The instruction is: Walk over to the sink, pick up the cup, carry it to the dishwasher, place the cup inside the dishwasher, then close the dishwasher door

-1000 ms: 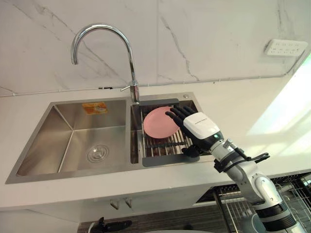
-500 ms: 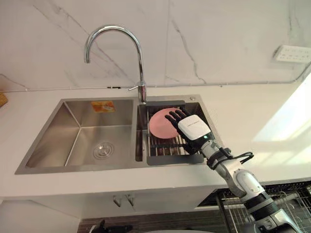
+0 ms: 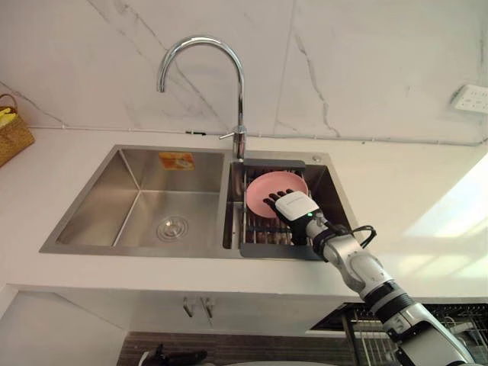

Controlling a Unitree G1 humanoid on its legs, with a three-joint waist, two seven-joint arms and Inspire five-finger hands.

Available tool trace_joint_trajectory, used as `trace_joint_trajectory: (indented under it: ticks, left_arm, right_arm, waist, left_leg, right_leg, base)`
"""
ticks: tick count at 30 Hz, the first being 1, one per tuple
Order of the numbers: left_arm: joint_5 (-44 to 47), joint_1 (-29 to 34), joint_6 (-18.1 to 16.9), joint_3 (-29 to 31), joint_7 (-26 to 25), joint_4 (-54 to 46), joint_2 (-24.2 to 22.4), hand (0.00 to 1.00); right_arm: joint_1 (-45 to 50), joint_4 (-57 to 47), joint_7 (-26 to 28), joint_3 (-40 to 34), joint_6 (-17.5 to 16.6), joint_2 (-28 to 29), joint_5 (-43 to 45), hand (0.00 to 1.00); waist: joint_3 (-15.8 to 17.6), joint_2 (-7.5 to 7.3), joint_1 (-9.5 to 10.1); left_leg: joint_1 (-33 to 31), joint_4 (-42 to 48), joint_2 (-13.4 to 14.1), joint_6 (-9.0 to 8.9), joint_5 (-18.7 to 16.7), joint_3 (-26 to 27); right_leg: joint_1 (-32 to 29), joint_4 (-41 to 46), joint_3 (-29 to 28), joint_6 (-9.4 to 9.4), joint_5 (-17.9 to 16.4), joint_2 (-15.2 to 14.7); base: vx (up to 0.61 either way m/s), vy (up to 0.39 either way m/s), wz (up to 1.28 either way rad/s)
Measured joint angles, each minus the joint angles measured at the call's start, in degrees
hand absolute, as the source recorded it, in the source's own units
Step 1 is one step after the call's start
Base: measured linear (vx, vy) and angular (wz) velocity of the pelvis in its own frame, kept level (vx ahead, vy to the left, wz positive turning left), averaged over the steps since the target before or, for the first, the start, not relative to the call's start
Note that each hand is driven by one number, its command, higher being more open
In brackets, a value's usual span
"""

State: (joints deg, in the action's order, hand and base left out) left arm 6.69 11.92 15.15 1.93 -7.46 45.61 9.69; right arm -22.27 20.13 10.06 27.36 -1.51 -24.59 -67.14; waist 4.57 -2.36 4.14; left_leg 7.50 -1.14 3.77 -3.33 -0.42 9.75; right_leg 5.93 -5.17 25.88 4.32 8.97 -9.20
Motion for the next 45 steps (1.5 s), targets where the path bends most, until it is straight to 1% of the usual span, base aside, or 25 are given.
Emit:
trace_joint_trajectory:
  ticks: [3,4,8,10,13,14,16,19,22,24,27,32,33,35,36,37,39,40,42,43,45]
  left_arm:
    - [0.00,-0.12,0.00,0.20,-0.03,-0.02,-0.01,1.00]
    - [0.00,-0.14,0.00,0.20,-0.03,-0.02,-0.01,1.00]
    - [-0.03,-0.45,0.00,0.32,-0.23,-0.02,-0.01,1.00]
    - [-0.04,-0.42,0.00,0.34,-0.40,-0.02,-0.03,1.00]
    - [-0.04,-0.51,-0.18,0.39,-1.14,-0.01,-0.15,1.00]
    - [-0.04,-0.48,-0.49,0.41,-1.25,0.00,-0.18,1.00]
    - [-0.04,-0.48,-0.96,0.44,-1.43,0.02,-0.28,1.00]
    - [-0.03,-0.11,-1.95,0.49,-1.84,0.10,-0.41,1.00]
    - [-0.02,0.20,-2.77,0.57,-2.21,0.15,-0.59,1.00]
    - [-0.02,0.20,-4.02,0.59,-2.56,0.78,-0.67,1.00]
    - [-0.02,0.06,-5.16,1.30,-2.96,1.95,-0.87,1.00]
    - [-0.03,0.20,-5.86,2.07,-3.76,2.07,-0.99,1.00]
    - [-0.02,0.20,-6.10,2.08,-3.81,2.07,-1.00,1.00]
    - [-0.03,0.18,-6.53,2.08,-3.83,2.07,-1.00,1.00]
    - [-0.02,0.17,-6.80,2.08,-3.86,2.07,-1.04,1.00]
    - [-0.02,0.19,-6.83,2.08,-3.88,2.08,-1.09,1.00]
    - [-0.02,0.19,-7.08,2.08,-4.06,2.12,-1.50,1.00]
    - [-0.02,0.20,-7.30,2.08,-4.22,2.13,-1.60,1.00]
    - [-0.01,0.19,-7.95,2.08,-4.73,2.16,-1.93,1.00]
    - [0.00,0.22,-8.21,2.08,-5.14,2.17,-2.01,1.00]
    - [0.01,0.39,-8.32,2.16,-5.52,2.17,-2.00,1.00]
  right_arm:
    - [-0.39,0.70,-0.05,0.60,0.07,0.64,-0.83,1.00]
    - [-0.69,1.13,-0.12,0.65,0.10,0.87,-1.16,0.00]
    - [-3.10,4.49,-0.62,1.00,0.70,2.15,-2.87,0.00]
    - [-3.15,5.31,-2.99,1.50,1.03,2.14,-4.54,0.00]
    - [-3.15,5.75,-8.44,2.42,1.22,2.26,-7.55,0.00]
    - [-3.14,6.22,-10.32,2.44,1.26,2.38,-8.21,0.00]
    - [-3.14,6.88,-12.41,2.52,1.66,2.38,-9.68,0.00]
    - [-3.14,8.04,-14.99,2.51,3.47,2.38,-10.26,0.00]
    - [-3.13,8.28,-17.19,2.51,3.57,2.38,-10.28,0.00]
    - [-3.11,8.22,-19.25,2.51,3.76,2.38,-10.25,0.00]
    - [-3.07,8.16,-20.73,2.52,3.81,2.38,-9.91,0.00]
    - [-2.79,7.63,-22.69,2.51,3.82,2.29,-8.24,0.00]
    - [-2.65,7.30,-23.40,2.51,3.82,2.15,-7.31,0.00]
    - [-2.26,6.53,-24.92,2.50,4.26,1.53,-4.07,0.00]
    - [-1.68,5.65,-27.51,2.47,4.57,1.09,-1.86,0.00]
    - [-1.66,5.56,-28.99,2.44,4.99,1.09,-1.33,0.00]
    - [-1.66,5.38,-32.88,1.72,6.01,0.93,3.81,0.00]
    - [-1.66,5.38,-33.85,1.56,6.32,0.87,5.23,0.00]
    - [-1.66,4.68,-39.54,-1.41,7.89,1.02,10.48,0.00]
    - [-1.67,3.31,-43.06,-5.17,8.53,1.26,14.51,0.00]
    - [-1.71,1.43,-46.74,-8.84,8.83,1.40,19.57,0.00]
  waist:
    - [0.12,-0.18,0.48]
    - [0.13,-0.20,0.50]
    - [0.45,-0.35,0.73]
    - [0.48,-0.34,0.94]
    - [0.64,-0.24,0.86]
    - [0.75,-0.22,0.84]
    - [1.03,-0.09,0.80]
    - [1.29,0.06,0.84]
    - [1.57,0.36,0.85]
    - [1.81,0.73,0.61]
    - [1.94,0.93,0.28]
    - [2.17,1.30,-0.22]
    - [2.41,1.69,-0.31]
    - [2.45,1.77,-0.32]
    - [2.64,2.09,-0.37]
    - [2.67,2.15,-0.50]
    - [3.21,3.16,-0.79]
    - [3.24,3.38,-0.84]
    - [3.27,4.06,-0.66]
    - [3.20,4.40,-0.46]
    - [3.13,4.52,-0.37]
  left_leg:
    - [0.05,-0.10,-0.03,0.19,0.18,-0.14]
    - [0.06,-0.11,-0.05,0.25,0.22,-0.14]
    - [0.08,-0.10,-0.18,0.35,0.30,-0.23]
    - [0.09,-0.11,-0.21,0.36,0.31,-0.29]
    - [0.09,-0.13,-0.22,0.29,0.45,-0.30]
    - [0.08,-0.16,-0.20,0.22,0.51,-0.30]
    - [0.06,-0.78,-0.10,-0.19,0.72,-0.29]
    - [0.05,-1.06,0.01,-0.29,0.81,-0.23]
    - [-0.21,-1.10,0.18,-0.23,0.76,0.09]
    - [-0.44,-1.11,0.40,-0.31,0.80,0.26]
    - [-0.45,-1.07,0.71,-0.41,0.85,0.37]
    - [-0.60,-0.76,1.09,-0.50,0.83,0.52]
    - [-0.62,-0.65,1.18,-0.54,0.80,0.61]
    - [-0.69,-0.60,1.35,-0.61,0.79,0.83]
    - [-0.86,-0.55,1.46,-0.70,0.78,0.98]
    - [-0.92,-0.52,1.50,-0.72,0.78,1.08]
    - [-0.93,-0.35,1.63,-0.78,0.79,1.19]
    - [-0.95,-0.30,1.68,-0.81,0.80,1.19]
    - [-0.95,-0.10,1.86,-0.92,0.81,1.17]
    - [-0.94,-0.03,2.01,-1.25,0.88,1.17]
    - [-0.87,-0.01,2.13,-1.32,0.95,1.17]
  right_leg:
    - [0.00,0.01,0.13,0.02,-0.01,0.00]
    - [0.01,0.01,0.13,0.02,-0.01,-0.02]
    - [0.05,0.02,0.19,0.02,0.00,-0.10]
    - [0.09,0.02,0.24,0.02,0.00,-0.12]
    - [0.09,0.02,0.23,0.01,0.00,-0.09]
    - [0.09,0.00,0.20,0.00,0.00,-0.05]
    - [-0.06,-0.01,0.17,0.08,-0.08,-0.04]
    - [-0.19,-0.03,0.04,0.17,-0.24,0.04]
    - [-0.69,-0.03,-0.42,-0.21,-0.49,0.13]
    - [-1.06,-0.03,-0.73,-0.27,-0.52,0.23]
    - [-1.10,-0.03,-0.80,-0.29,-0.53,0.53]
    - [-1.21,-0.03,-0.97,-0.30,-0.49,0.88]
    - [-1.23,-0.04,-1.10,-0.30,-0.48,0.97]
    - [-1.39,-0.04,-1.39,-0.34,-0.51,1.14]
    - [-1.59,-0.04,-1.65,-0.37,-0.52,1.26]
    - [-1.70,-0.04,-1.78,-0.37,-0.51,1.31]
    - [-1.76,-0.04,-1.97,-0.40,-0.49,1.45]
    - [-1.79,-0.04,-1.97,-0.41,-0.47,1.50]
    - [-1.85,-0.04,-1.96,-0.56,-0.42,1.70]
    - [-1.85,-0.03,-1.96,-0.88,-0.26,1.86]
    - [-1.83,-0.03,-1.97,-1.10,-0.12,2.00]
  base:
    - [0.00,0.004,0.02]
    - [0.00,0.000,0.00]
    - [0.00,0.000,0.00]
    - [0.00,0.000,0.00]
    - [0.00,0.000,0.00]
    - [0.00,0.000,0.00]
    - [-0.03,0.010,0.00]
    - [-0.01,0.003,0.00]
    - [-0.01,0.008,-0.06]
    - [0.01,0.004,-0.05]
    - [0.00,-0.001,-0.01]
    - [0.00,0.000,-0.01]
    - [0.02,0.002,-0.05]
    - [0.01,0.002,-0.06]
    - [0.01,0.000,-0.08]
    - [0.01,0.000,-0.08]
    - [0.01,0.001,-0.04]
    - [0.00,0.000,0.00]
    - [0.05,-0.002,0.00]
    - [0.06,0.000,0.00]
    - [0.06,0.003,-0.01]
